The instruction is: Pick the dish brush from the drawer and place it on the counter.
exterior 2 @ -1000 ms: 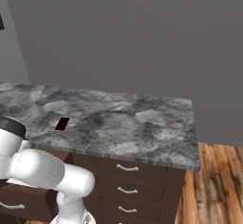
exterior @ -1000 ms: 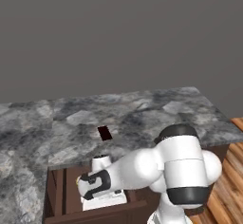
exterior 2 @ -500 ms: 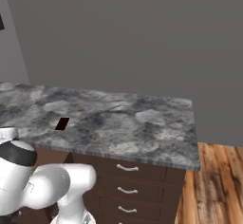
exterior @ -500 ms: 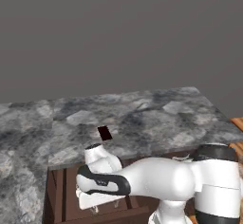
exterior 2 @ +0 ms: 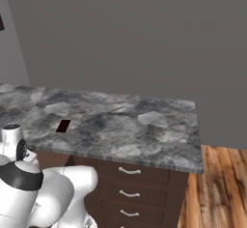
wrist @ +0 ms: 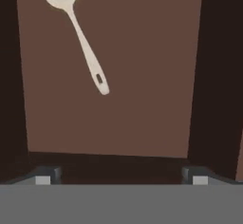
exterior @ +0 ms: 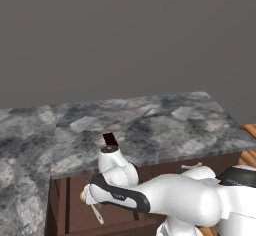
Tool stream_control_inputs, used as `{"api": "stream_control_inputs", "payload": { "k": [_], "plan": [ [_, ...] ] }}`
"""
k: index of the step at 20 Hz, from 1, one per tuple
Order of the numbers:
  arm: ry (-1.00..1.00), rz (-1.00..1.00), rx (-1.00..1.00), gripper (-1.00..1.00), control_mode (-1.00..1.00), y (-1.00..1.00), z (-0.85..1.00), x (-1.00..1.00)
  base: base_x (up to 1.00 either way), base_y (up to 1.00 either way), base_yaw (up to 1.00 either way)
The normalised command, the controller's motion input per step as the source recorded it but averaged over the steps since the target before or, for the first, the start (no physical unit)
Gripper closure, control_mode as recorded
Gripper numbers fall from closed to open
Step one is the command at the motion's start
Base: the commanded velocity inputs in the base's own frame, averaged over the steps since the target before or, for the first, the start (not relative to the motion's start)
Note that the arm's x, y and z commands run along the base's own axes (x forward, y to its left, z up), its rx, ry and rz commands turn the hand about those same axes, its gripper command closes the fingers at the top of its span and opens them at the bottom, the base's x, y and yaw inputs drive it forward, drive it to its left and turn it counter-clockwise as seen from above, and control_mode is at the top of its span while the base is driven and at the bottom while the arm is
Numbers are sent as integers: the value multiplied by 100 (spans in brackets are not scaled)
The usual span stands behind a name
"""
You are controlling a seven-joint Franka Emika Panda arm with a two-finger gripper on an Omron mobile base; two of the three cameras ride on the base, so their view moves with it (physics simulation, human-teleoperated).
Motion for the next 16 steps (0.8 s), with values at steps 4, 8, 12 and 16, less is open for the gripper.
{"api": "stream_control_inputs", "payload": {
  "k": [4,8,12,16],
  "plan": [
    [-1,0,-10,-100,-100,73,-27,92,0,0,0],
    [6,0,-16,-100,-100,70,-73,91,0,0,0],
    [11,0,-18,-100,-100,56,-93,91,0,0,0],
    [10,1,-14,-100,-100,33,-77,81,0,0,0]
  ]
}}
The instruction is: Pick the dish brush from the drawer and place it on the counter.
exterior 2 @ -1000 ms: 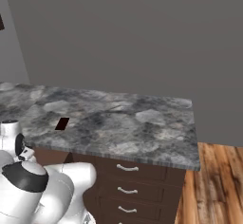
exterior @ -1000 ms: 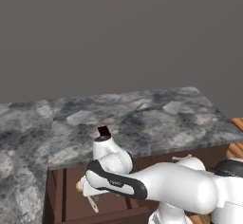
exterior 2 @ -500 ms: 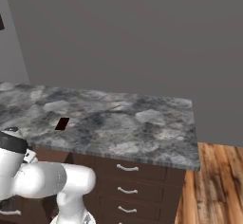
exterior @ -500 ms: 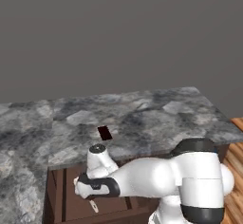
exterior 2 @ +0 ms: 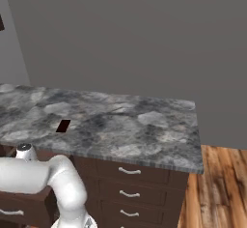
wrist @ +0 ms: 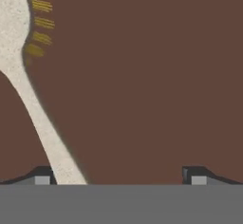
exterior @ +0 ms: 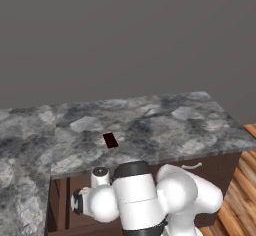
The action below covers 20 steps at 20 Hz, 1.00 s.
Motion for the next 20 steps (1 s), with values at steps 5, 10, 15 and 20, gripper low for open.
{"api": "stream_control_inputs", "payload": {
  "k": [5,10,15,20],
  "plan": [
    [16,4,-15,-100,-100,20,-82,37,0,0,0],
    [23,7,-8,100,-100,7,-100,-63,0,0,0],
    [14,4,5,100,-100,-3,-70,-100,0,0,0],
    [16,17,14,100,-100,2,14,-99,0,0,0]
  ]
}}
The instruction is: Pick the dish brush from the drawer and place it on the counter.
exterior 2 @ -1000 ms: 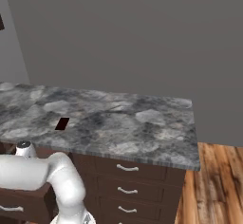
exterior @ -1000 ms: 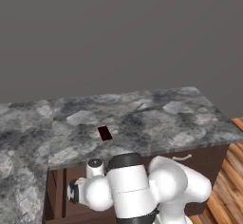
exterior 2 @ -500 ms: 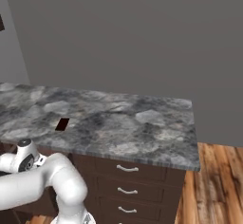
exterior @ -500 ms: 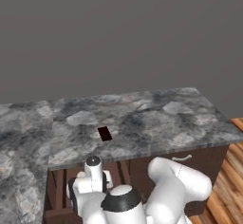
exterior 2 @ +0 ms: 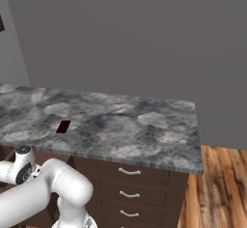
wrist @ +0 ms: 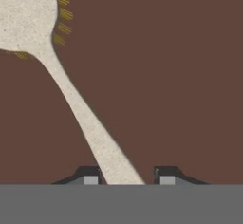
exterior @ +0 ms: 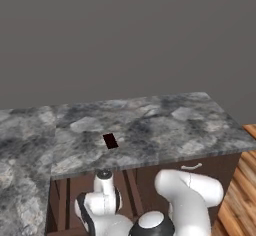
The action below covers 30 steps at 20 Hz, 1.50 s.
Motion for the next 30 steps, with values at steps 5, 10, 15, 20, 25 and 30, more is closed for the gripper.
{"api": "stream_control_inputs", "payload": {
  "k": [5,10,15,20,25,30],
  "plan": [
    [47,48,1,100,-100,40,82,-74,0,0,0],
    [5,49,-7,100,-100,4,100,-16,0,0,0],
    [-17,29,-8,100,-100,0,100,0,0,0,0],
    [-29,29,-5,100,-100,0,100,6,0,0,0],
    [-33,25,-4,100,-100,2,100,44,0,0,0],
    [-13,21,0,100,-100,8,100,92,0,0,0]
  ]
}}
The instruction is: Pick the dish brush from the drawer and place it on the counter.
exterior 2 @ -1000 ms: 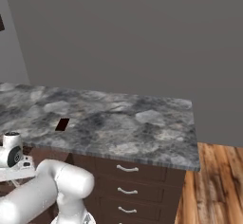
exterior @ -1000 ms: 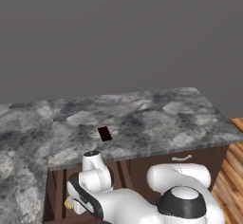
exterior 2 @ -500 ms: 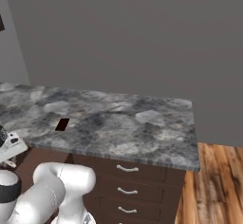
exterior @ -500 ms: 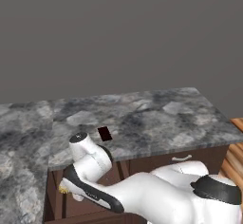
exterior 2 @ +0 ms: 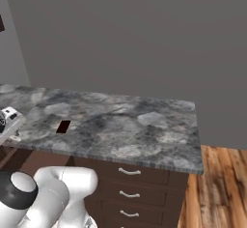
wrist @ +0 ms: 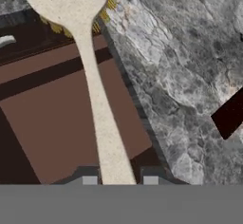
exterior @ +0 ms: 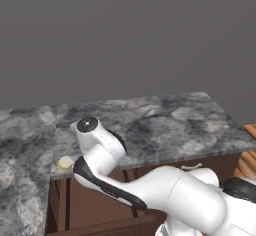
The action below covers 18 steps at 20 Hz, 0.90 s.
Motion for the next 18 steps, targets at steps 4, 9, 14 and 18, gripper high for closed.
{"api": "stream_control_inputs", "payload": {
  "k": [4,9,14,18],
  "plan": [
    [8,19,0,100,-100,16,71,100,0,0,0],
    [10,10,0,100,-100,6,-42,100,0,0,0],
    [14,7,-4,100,-100,19,-100,100,0,0,0],
    [8,5,-5,100,-100,28,-100,87,0,0,0]
  ]
}}
